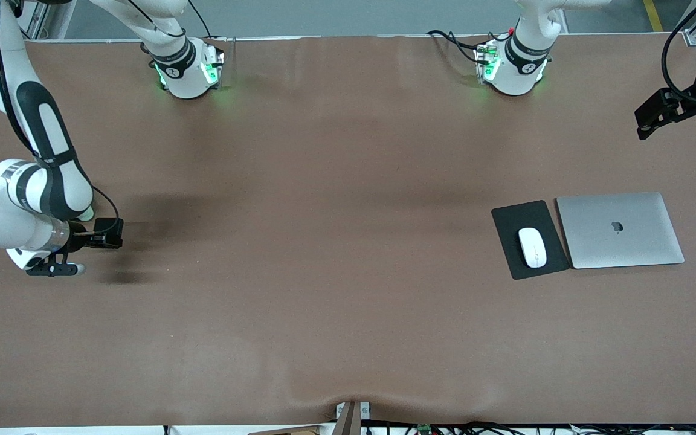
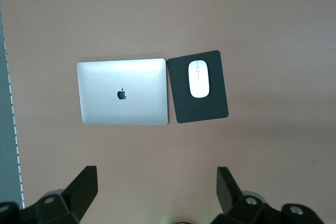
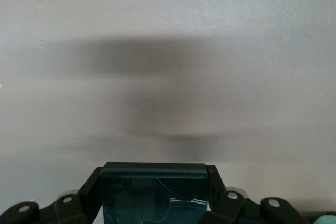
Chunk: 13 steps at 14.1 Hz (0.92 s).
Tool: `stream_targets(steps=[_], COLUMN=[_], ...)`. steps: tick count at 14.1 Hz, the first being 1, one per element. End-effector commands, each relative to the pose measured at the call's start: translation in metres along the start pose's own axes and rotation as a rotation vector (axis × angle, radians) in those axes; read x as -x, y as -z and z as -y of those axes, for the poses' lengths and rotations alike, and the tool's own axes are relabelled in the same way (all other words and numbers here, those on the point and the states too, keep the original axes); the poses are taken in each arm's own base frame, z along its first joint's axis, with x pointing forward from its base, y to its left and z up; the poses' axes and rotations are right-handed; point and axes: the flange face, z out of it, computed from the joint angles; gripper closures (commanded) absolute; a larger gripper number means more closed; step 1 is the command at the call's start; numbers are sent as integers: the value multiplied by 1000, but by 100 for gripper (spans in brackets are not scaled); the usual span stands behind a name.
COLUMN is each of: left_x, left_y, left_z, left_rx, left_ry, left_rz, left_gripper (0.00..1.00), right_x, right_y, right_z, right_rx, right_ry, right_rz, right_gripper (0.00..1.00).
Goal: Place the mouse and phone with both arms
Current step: 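Lower the phone beside the plush toy and open the right gripper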
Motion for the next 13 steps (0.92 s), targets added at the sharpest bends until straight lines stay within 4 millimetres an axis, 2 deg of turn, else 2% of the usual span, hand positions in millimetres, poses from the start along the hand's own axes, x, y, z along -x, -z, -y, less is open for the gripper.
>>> stream_targets(steps=[1,4,6,9,12,13], left_x=[6,7,7,5,6,8], left_y=[5,6,3,-3,-12,-14], left_z=[2,-3,5,0,5,17], left_rx=[20,94,131,129,119,120], left_ry=[-10,8,31,26,37,56], left_rz=[14,21,30,34,3,-14], left_gripper=[0,0,0,0,0,0], right_x=[1,7,16,24,26,26], right_y=[-8,-19,-28,-39,-49,-50], right_z=[-11,-29,-41,-43,-42,-42], right_rx=[9,12,12,5,1,0], right_ry=[9,-9,-21,-28,-26,-26], right_rz=[-11,11,30,53,70,73], right_gripper=[91,91,90,87,77,65])
